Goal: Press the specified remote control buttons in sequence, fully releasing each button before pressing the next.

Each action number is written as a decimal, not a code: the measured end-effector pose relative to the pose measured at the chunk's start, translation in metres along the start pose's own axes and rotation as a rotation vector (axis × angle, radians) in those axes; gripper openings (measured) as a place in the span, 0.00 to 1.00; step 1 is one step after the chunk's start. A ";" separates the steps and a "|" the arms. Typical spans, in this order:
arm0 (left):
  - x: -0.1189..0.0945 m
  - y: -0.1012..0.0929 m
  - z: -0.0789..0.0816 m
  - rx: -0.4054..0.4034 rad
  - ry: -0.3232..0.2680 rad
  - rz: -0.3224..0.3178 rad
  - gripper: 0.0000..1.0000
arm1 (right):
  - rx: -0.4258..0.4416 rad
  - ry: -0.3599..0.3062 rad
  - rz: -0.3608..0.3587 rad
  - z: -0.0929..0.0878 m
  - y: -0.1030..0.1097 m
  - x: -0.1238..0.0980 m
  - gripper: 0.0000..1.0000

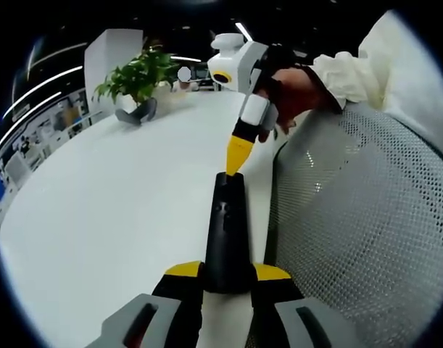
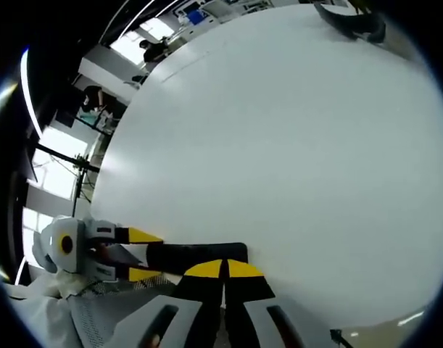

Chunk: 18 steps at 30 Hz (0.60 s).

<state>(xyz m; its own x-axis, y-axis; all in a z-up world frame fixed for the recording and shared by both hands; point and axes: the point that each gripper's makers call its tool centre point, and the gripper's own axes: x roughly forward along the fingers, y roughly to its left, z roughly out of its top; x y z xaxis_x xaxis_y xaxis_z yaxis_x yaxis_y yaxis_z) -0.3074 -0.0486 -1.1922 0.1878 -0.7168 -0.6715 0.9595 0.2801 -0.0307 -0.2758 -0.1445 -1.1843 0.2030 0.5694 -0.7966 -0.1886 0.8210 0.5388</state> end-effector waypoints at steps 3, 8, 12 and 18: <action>0.000 0.000 0.000 0.010 0.003 -0.001 0.24 | -0.023 0.002 -0.011 0.000 0.000 0.000 0.00; 0.002 -0.002 0.001 0.027 0.007 -0.008 0.24 | -0.035 -0.010 0.017 0.003 0.005 0.000 0.00; 0.003 -0.003 0.002 0.032 0.005 -0.013 0.24 | -0.012 -0.011 0.067 0.003 0.012 0.001 0.00; 0.004 -0.006 0.004 0.035 0.002 -0.022 0.24 | 0.016 0.045 0.110 -0.007 0.019 0.006 0.00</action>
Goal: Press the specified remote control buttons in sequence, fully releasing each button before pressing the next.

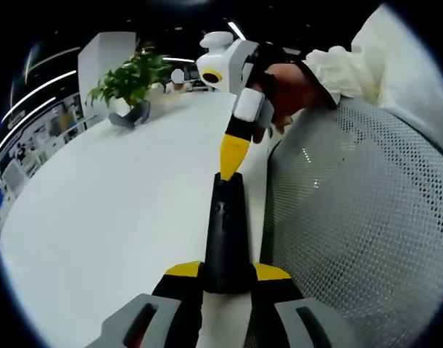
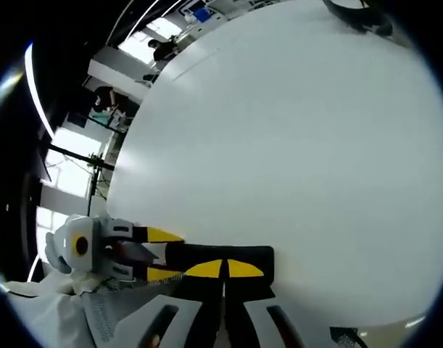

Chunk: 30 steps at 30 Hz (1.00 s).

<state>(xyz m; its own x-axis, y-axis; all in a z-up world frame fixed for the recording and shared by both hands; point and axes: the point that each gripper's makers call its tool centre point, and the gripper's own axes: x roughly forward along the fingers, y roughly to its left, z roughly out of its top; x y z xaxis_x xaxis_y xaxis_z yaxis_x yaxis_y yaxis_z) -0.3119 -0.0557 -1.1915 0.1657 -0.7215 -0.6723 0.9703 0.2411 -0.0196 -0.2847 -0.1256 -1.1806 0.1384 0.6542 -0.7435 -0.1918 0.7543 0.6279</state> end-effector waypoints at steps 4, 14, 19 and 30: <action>0.000 -0.001 0.000 0.000 -0.003 0.001 0.24 | -0.035 0.003 -0.041 0.000 -0.004 -0.001 0.00; 0.001 -0.001 0.000 0.000 -0.010 0.003 0.25 | -0.037 0.011 -0.065 -0.004 -0.006 -0.002 0.00; 0.001 -0.001 0.000 0.002 -0.011 0.001 0.25 | -0.076 0.015 -0.083 -0.003 -0.006 -0.001 0.00; 0.001 0.000 0.000 0.002 -0.013 0.001 0.25 | -0.076 0.016 -0.084 -0.001 -0.010 0.000 0.00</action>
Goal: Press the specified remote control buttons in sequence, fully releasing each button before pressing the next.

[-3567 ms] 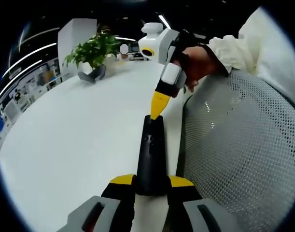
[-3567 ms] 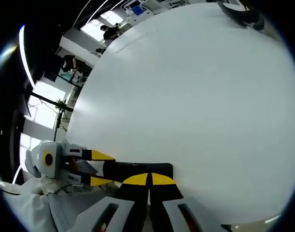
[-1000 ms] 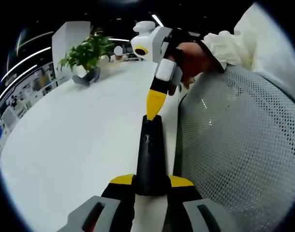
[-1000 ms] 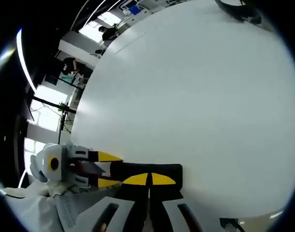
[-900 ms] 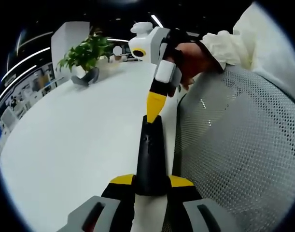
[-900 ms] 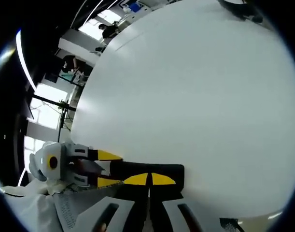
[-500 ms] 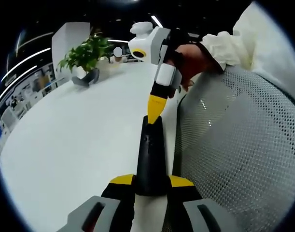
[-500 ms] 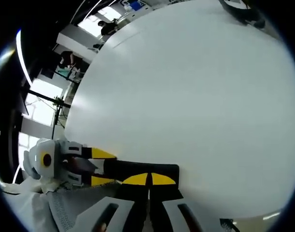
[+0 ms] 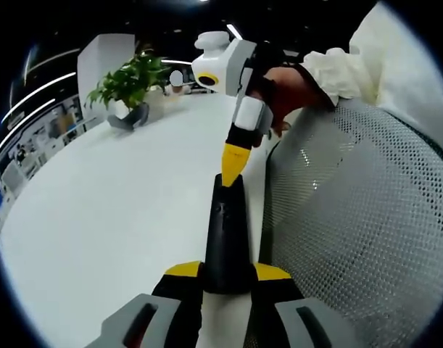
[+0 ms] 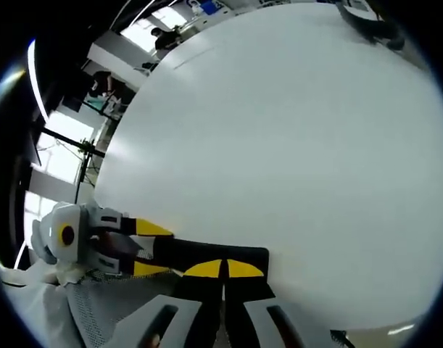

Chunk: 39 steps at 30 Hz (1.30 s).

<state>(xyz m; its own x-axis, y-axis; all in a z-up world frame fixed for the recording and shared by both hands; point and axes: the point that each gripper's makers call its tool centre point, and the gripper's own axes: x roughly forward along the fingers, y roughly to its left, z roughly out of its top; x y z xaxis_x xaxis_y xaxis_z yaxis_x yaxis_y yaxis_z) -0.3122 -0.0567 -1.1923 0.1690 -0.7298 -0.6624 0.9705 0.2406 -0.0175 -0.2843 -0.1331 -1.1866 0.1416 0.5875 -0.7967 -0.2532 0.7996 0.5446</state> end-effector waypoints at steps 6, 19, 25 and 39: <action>0.000 0.000 0.000 0.001 0.000 0.000 0.25 | 0.019 -0.001 0.010 0.000 -0.001 0.000 0.00; 0.000 0.000 0.000 0.007 0.001 0.000 0.25 | -0.002 0.002 0.007 0.001 -0.001 0.001 0.00; 0.000 0.000 0.000 0.005 0.001 0.000 0.25 | -0.034 -0.009 0.019 0.002 0.006 0.003 0.00; 0.000 0.000 0.000 0.008 0.002 0.001 0.25 | -0.141 -0.063 0.023 0.009 0.014 0.007 0.00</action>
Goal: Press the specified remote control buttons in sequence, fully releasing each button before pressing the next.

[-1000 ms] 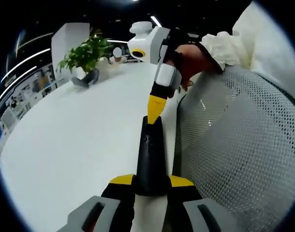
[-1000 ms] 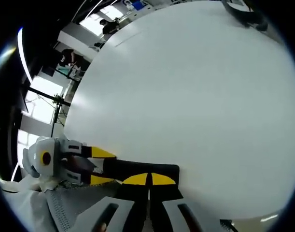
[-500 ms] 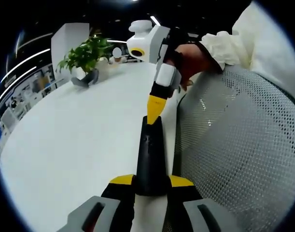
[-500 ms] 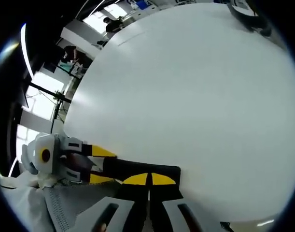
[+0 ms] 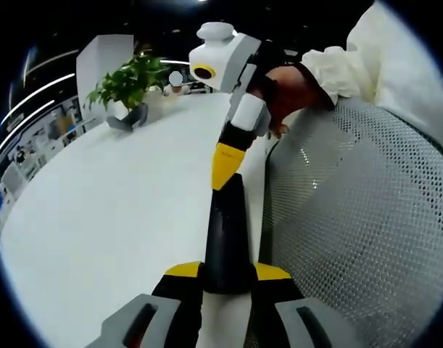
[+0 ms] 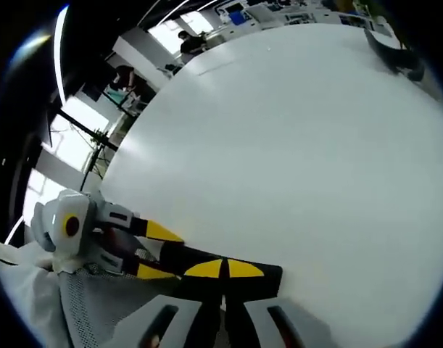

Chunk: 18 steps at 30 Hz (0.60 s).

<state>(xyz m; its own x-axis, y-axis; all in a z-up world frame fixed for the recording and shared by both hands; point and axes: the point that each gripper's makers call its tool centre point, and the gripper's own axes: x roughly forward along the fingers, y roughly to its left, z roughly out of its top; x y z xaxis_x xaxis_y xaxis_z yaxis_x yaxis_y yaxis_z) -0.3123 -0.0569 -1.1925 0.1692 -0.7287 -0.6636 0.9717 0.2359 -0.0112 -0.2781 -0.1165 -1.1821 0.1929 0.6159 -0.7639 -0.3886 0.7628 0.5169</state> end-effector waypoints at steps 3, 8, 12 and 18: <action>0.000 0.000 0.000 -0.001 0.000 0.000 0.25 | 0.002 -0.014 0.010 0.001 0.001 0.000 0.00; 0.000 0.000 0.000 -0.001 0.000 0.000 0.25 | -0.036 0.014 -0.004 -0.004 0.002 0.004 0.00; 0.000 0.000 0.000 -0.001 0.000 0.000 0.25 | -0.003 0.002 -0.004 -0.004 0.000 0.002 0.00; 0.000 0.000 0.000 0.000 0.000 -0.001 0.25 | 0.055 -0.005 0.009 -0.004 0.001 0.001 0.00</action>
<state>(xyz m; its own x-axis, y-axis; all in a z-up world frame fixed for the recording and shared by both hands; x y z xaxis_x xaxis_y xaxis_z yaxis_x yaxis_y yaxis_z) -0.3125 -0.0567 -1.1927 0.1683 -0.7290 -0.6635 0.9719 0.2350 -0.0117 -0.2813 -0.1161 -1.1841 0.1940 0.6235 -0.7574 -0.3401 0.7669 0.5442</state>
